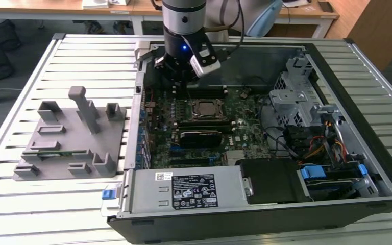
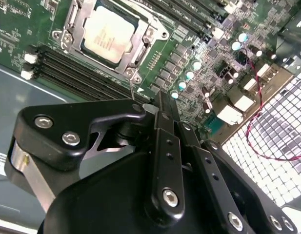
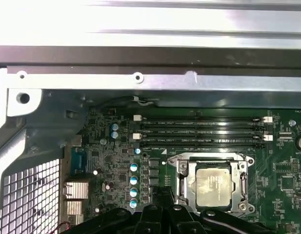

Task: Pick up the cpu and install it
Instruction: 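Install the first cpu locking lever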

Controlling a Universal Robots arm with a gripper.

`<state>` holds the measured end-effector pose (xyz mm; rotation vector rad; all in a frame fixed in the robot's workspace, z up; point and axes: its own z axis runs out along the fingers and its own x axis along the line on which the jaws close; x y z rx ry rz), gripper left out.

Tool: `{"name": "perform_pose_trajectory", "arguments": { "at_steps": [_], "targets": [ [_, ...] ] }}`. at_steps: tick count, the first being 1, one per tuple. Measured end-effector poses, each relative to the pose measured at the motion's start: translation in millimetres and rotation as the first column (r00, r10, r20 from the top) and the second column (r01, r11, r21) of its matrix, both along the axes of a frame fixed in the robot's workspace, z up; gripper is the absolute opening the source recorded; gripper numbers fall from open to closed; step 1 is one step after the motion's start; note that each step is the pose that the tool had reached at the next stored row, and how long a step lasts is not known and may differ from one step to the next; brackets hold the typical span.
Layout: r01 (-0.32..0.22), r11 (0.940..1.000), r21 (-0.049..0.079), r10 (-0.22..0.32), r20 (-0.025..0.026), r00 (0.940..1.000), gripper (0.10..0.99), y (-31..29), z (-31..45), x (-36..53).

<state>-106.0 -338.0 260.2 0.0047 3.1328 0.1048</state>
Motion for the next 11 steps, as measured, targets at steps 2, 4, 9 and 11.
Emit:
{"name": "perform_pose_trajectory", "arguments": {
  "at_steps": [2,4,9,11],
  "targets": [
    [0.0,1.0,0.0,0.0,0.0001,1.0,0.106,2.1,-0.6,-1.3],
    [0.0,1.0,0.0,0.0,0.0001,1.0,0.106,4.6,-1.3,-2.3],
    [0.0,1.0,0.0,0.0,0.0001,1.0,0.106,10.7,-3.2,-5.1],
    [0.0,1.0,0.0,0.0,0.0001,1.0,0.106,13.0,-4.0,-5.9]
  ]
}}
